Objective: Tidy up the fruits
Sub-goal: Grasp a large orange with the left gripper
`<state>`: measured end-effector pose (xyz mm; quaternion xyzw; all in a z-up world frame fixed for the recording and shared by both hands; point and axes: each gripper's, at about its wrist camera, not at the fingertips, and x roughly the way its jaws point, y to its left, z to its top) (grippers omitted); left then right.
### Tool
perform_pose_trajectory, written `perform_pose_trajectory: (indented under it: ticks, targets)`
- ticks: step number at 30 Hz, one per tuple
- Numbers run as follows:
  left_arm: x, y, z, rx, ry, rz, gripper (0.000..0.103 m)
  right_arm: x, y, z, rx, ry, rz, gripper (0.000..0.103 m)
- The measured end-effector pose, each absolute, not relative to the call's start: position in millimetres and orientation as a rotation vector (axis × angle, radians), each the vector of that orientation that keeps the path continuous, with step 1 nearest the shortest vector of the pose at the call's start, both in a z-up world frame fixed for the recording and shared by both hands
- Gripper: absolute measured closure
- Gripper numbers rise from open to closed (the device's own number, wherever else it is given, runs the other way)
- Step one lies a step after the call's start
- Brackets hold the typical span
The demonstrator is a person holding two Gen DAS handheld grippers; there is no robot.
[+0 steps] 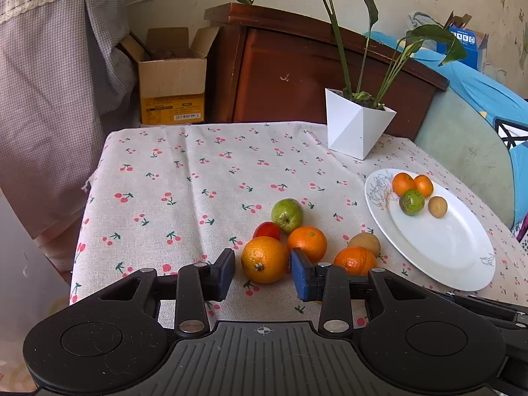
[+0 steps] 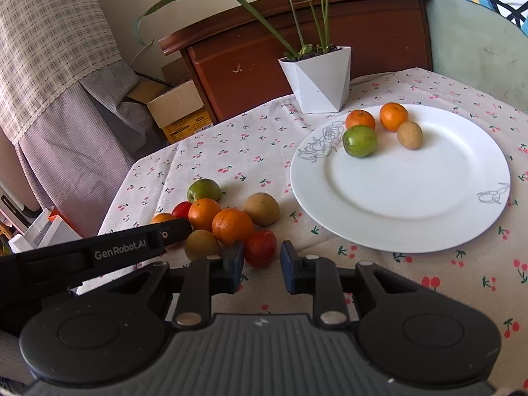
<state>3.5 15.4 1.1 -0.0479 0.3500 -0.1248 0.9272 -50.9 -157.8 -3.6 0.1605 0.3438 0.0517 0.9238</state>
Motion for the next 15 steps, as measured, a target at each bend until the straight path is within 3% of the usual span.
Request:
perform_pose_trajectory:
  ticks: [15]
  targets:
    - [-4.8,16.1,8.7,-0.092,0.708,-0.237,0.075,-55.2,-160.6,3.0,0.352,0.701,0.112,0.083]
